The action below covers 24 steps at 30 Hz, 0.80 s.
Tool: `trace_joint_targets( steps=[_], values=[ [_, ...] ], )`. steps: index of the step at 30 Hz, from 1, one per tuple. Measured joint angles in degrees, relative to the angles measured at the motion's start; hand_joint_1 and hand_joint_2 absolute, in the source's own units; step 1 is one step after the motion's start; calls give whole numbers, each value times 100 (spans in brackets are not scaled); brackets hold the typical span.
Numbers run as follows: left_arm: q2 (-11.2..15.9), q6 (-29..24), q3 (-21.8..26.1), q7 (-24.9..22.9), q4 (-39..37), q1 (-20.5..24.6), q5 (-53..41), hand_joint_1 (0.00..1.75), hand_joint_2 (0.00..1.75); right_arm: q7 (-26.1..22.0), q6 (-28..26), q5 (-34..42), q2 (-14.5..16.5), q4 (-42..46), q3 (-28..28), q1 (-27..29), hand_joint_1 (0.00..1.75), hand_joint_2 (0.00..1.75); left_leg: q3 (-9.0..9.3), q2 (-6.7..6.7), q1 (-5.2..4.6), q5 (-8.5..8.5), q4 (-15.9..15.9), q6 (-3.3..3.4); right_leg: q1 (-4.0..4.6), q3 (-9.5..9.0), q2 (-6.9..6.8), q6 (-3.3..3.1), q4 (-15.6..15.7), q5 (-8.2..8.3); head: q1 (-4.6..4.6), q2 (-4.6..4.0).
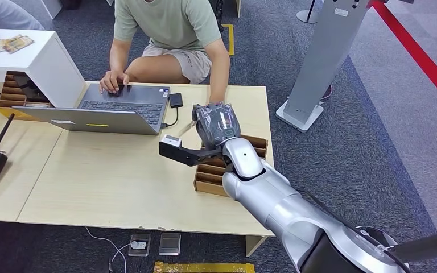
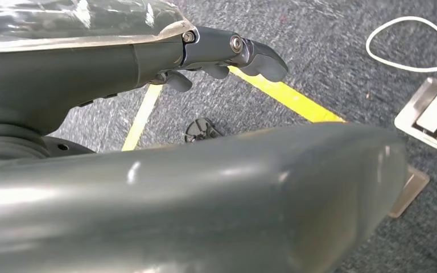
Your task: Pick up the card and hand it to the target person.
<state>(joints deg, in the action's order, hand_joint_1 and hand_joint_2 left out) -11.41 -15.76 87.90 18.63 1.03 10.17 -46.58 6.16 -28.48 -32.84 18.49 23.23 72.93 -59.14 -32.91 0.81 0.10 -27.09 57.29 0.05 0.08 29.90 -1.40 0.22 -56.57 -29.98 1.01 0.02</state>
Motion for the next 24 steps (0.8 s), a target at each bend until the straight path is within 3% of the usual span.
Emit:
trace_joint_targets(
  steps=[3,7,11,18,24],
  values=[
    [0,-66,0,2,0,0,156,0,0,-304,-170,-393,-1,265,-87,-7,175,175,0,-1,0,0,0,0,0,0,-1,0,0,0,0,0],
    [0,-184,0,-18,0,2,236,0,0,-272,-63,-1069,-8,749,-333,14,175,175,1,1,0,0,0,0,0,2,0,0,0,0,-1,0],
    [0,-299,1,-101,0,1,188,0,0,-118,119,-1614,-17,1303,-666,42,175,175,1,0,0,0,0,0,0,2,0,0,0,0,-2,0],
    [-1,-476,1,-271,0,4,-108,0,0,146,83,-1904,-15,1592,-1146,25,175,175,1,2,0,1,0,1,0,2,1,0,0,0,-3,0],
    [-20,-593,1,-416,-2,7,-361,0,0,771,95,-2011,-14,1572,-1484,-223,175,175,1,2,0,1,0,1,0,3,1,0,1,1,-2,0]
  ],
)
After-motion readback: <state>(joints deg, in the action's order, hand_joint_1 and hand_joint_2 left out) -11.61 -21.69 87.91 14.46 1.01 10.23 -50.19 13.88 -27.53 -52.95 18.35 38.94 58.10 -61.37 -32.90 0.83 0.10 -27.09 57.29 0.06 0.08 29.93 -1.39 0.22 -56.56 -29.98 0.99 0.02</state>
